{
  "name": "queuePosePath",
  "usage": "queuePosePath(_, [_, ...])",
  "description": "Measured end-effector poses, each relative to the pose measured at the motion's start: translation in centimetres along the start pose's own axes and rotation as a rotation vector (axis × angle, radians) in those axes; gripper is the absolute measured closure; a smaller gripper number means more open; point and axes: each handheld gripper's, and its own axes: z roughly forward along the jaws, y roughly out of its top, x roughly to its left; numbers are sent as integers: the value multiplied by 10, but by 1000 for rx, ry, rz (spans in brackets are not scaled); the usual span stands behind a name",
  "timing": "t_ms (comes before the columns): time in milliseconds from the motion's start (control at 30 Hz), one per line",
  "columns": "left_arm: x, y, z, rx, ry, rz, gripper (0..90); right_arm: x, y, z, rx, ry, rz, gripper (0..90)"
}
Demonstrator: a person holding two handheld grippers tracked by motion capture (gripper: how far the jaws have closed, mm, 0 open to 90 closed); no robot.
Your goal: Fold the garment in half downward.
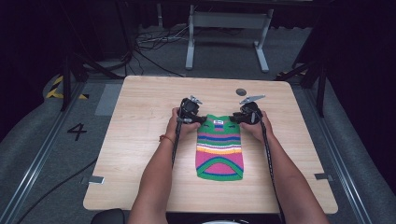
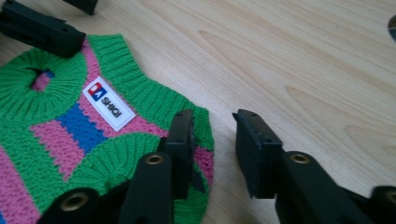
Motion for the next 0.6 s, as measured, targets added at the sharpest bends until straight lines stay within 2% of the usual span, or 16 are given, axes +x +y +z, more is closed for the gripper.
queuePosePath(67, [-1, 0, 0, -1, -15, 2, 635, 0, 0, 0, 4, 31, 12, 810])
queuePosePath(100, [-1, 0, 0, 2, -51, 16, 699, 1, 0, 0, 4, 34, 11, 819])
queuePosePath(133, [-1, 0, 0, 2, -51, 16, 743, 1, 0, 0, 4, 34, 11, 819])
queuePosePath(167, [-2, 1, 0, 9, -65, 26, 743, 1, 0, 0, 5, 33, 8, 832])
queuePosePath(233, [-4, 3, 0, 16, -59, 56, 818, 3, 2, 0, 11, 25, -5, 857])
queuePosePath(400, [-9, 7, -3, 16, -17, 96, 863, 5, 4, -5, -9, 13, -31, 869])
queuePosePath(500, [-11, 9, -9, -16, -10, 106, 867, 6, 7, -14, -54, 28, -39, 869])
queuePosePath(600, [-16, 12, -20, -28, 1, 165, 871, 9, 10, -25, -82, 41, -60, 869])
